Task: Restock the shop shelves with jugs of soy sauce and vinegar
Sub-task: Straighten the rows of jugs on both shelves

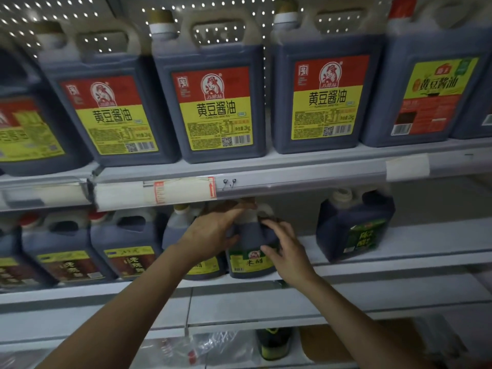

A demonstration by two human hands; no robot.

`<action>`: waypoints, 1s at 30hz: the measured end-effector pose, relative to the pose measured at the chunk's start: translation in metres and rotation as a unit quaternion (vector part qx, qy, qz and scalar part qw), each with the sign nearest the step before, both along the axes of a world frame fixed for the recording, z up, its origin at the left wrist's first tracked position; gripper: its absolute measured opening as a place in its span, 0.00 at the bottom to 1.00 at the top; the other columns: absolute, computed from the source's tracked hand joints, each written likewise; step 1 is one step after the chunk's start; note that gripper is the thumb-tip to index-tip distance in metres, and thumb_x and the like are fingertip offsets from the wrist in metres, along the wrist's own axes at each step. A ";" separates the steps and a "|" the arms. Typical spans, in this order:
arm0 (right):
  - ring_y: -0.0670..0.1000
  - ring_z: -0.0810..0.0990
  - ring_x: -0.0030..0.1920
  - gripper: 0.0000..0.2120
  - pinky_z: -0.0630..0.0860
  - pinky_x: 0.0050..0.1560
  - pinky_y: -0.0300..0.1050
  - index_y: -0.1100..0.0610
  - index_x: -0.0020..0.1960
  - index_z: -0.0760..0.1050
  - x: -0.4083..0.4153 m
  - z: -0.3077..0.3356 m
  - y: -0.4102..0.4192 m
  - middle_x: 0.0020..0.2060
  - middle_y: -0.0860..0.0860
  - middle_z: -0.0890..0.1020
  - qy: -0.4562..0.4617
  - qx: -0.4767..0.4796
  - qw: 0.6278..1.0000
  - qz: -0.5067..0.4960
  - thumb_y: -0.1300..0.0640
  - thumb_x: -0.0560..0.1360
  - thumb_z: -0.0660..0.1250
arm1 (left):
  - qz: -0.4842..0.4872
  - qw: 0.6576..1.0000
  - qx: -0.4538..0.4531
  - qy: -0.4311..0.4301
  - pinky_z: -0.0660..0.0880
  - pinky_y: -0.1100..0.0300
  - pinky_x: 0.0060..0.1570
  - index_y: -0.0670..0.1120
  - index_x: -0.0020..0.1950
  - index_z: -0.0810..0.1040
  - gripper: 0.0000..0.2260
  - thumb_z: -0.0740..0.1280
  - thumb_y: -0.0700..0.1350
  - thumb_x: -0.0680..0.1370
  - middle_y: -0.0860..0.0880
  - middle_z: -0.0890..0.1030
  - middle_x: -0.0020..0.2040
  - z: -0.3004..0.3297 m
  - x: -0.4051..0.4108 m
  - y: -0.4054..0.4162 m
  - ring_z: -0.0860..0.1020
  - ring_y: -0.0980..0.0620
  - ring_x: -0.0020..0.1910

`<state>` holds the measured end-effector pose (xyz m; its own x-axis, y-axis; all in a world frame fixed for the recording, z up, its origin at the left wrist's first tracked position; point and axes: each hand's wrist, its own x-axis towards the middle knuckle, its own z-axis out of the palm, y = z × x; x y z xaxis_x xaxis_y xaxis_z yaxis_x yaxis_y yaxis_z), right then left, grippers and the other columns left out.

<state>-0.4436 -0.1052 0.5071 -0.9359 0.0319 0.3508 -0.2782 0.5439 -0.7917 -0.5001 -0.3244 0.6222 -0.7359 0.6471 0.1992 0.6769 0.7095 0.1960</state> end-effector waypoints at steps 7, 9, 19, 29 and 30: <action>0.48 0.73 0.70 0.31 0.77 0.66 0.55 0.26 0.69 0.64 0.007 0.001 -0.018 0.72 0.42 0.66 -0.005 -0.020 0.999 -0.033 0.57 0.80 0.70 | -0.031 0.999 -0.030 0.023 0.77 0.53 0.41 0.66 0.81 0.51 0.41 0.73 0.51 0.77 0.49 0.83 0.57 -0.007 -0.006 -0.021 0.82 0.46 0.49; 0.48 0.73 0.71 0.30 0.76 0.68 0.55 0.28 0.69 0.66 0.006 0.000 -0.020 0.72 0.44 0.67 -0.001 -0.030 0.999 -0.045 0.58 0.80 0.71 | -0.036 0.999 -0.033 0.007 0.77 0.52 0.45 0.67 0.81 0.49 0.41 0.72 0.51 0.78 0.50 0.82 0.62 -0.008 -0.010 -0.019 0.81 0.45 0.54; 0.50 0.73 0.69 0.25 0.73 0.67 0.46 0.51 0.73 0.72 -0.007 -0.001 -0.020 0.68 0.47 0.70 -0.010 -0.013 0.996 -0.090 0.62 0.78 0.72 | -0.073 0.997 -0.022 -0.010 0.74 0.53 0.58 0.67 0.81 0.46 0.39 0.68 0.47 0.82 0.50 0.72 0.76 -0.002 -0.016 -0.021 0.75 0.44 0.68; 0.48 0.74 0.68 0.24 0.75 0.66 0.48 0.52 0.72 0.72 -0.008 -0.004 -0.022 0.69 0.48 0.71 0.006 -0.001 0.995 -0.102 0.62 0.79 0.71 | -0.074 0.997 -0.032 -0.021 0.70 0.54 0.64 0.62 0.83 0.47 0.35 0.65 0.46 0.84 0.48 0.69 0.78 0.000 -0.013 -0.022 0.71 0.45 0.73; 0.48 0.74 0.68 0.23 0.76 0.66 0.49 0.52 0.72 0.71 -0.009 -0.004 -0.021 0.69 0.48 0.71 0.004 -0.001 0.995 -0.099 0.62 0.79 0.71 | -0.072 0.997 -0.034 -0.025 0.70 0.54 0.65 0.61 0.83 0.48 0.34 0.64 0.46 0.84 0.48 0.69 0.78 0.001 -0.013 -0.022 0.72 0.45 0.73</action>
